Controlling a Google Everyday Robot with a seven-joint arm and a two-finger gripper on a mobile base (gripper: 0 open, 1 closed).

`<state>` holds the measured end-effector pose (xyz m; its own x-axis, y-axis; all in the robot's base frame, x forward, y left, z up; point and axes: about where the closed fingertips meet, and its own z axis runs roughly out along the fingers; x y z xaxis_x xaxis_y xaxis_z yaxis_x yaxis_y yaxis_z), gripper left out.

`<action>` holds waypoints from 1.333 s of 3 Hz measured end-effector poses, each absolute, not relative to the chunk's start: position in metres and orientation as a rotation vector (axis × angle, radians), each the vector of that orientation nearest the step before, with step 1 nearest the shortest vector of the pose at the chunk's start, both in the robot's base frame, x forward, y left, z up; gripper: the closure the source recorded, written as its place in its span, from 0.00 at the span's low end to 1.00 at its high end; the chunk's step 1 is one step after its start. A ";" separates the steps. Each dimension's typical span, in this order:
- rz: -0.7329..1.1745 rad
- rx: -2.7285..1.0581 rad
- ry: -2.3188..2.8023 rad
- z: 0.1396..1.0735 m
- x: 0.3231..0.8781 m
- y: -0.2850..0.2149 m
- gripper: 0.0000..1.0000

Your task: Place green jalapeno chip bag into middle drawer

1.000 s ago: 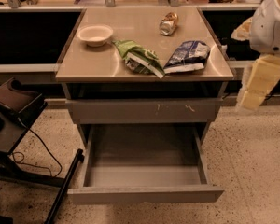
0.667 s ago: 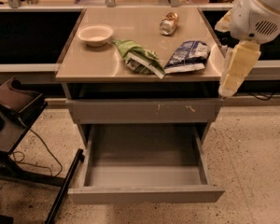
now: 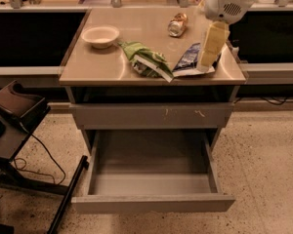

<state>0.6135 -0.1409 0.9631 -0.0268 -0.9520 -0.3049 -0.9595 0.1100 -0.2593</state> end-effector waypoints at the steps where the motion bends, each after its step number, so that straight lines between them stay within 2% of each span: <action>1: 0.020 -1.849 1.986 0.965 0.618 -0.139 0.00; 2: 0.036 -1.850 1.965 0.961 0.623 -0.135 0.00; 4: 0.274 -2.080 1.702 0.900 0.683 -0.024 0.00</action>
Offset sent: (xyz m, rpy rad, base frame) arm 0.0100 0.0060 -0.0042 0.0381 -0.0155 0.0225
